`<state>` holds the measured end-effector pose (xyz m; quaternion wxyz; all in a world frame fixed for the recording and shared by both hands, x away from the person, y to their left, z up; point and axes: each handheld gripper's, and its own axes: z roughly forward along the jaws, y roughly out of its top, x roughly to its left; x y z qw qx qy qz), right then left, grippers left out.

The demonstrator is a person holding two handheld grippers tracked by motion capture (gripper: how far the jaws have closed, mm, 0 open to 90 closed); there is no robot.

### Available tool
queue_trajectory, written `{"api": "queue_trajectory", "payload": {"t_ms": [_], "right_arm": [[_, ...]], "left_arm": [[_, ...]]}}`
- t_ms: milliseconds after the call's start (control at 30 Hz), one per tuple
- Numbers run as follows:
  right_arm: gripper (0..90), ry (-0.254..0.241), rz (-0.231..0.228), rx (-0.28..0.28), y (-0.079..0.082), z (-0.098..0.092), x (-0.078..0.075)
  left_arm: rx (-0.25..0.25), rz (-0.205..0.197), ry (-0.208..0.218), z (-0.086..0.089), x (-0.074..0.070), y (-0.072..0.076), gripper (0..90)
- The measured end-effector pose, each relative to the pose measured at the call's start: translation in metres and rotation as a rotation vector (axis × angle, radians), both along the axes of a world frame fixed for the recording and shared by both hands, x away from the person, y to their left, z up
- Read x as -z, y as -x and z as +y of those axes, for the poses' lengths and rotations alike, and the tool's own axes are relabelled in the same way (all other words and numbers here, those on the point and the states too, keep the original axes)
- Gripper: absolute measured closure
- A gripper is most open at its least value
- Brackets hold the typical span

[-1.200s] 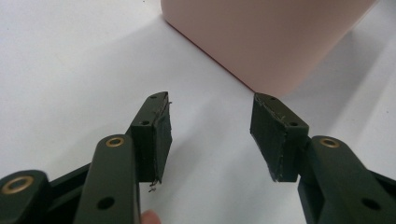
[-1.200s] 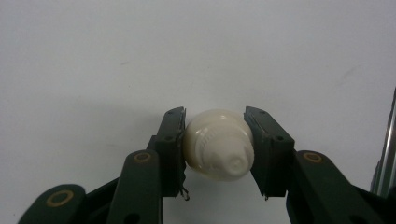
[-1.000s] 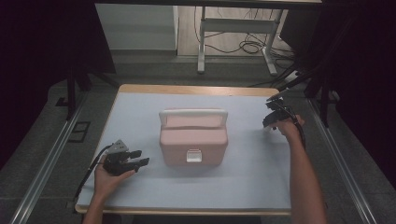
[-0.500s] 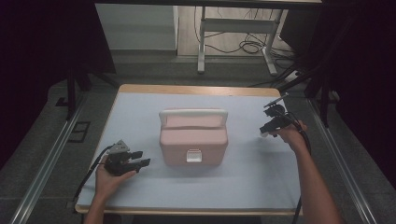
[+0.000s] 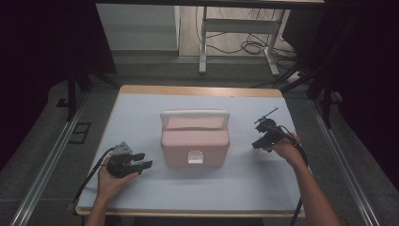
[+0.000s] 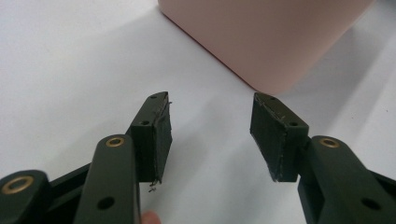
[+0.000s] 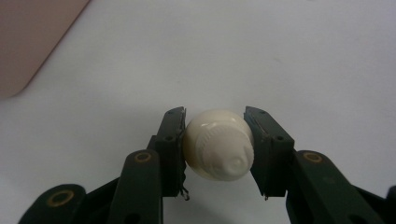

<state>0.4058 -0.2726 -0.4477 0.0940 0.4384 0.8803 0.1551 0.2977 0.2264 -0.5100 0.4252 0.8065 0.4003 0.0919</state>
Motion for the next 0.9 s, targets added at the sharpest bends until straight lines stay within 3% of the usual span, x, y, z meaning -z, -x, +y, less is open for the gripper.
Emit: {"api": "queue_trajectory", "payload": {"t_ms": [233,533,600,700,800,900], "right_arm": [[60.3,0.019,0.018,-0.049,0.006,0.014,0.008],[59.2,0.021,0.009,-0.043,0.007,0.012,0.012],[54.5,0.020,0.002,-0.034,0.007,0.011,0.012],[47.5,-0.002,-0.021,-0.018,0.008,0.007,0.006],[42.8,-0.057,-0.069,0.007,0.012,0.000,-0.005],[41.3,-0.090,-0.094,0.024,0.016,-0.007,-0.014]], "left_arm": [[-0.001,0.005,-0.002,-0.001,0.000,0.000,48.1],[0.002,0.010,-0.002,-0.001,0.001,0.000,48.2],[0.006,0.007,-0.005,-0.002,0.002,0.000,48.2],[0.002,0.010,-0.002,-0.001,0.001,0.000,48.2],[0.002,0.009,0.000,-0.002,0.002,0.000,48.2],[0.004,0.014,-0.004,-0.005,0.003,0.000,48.1]]}}
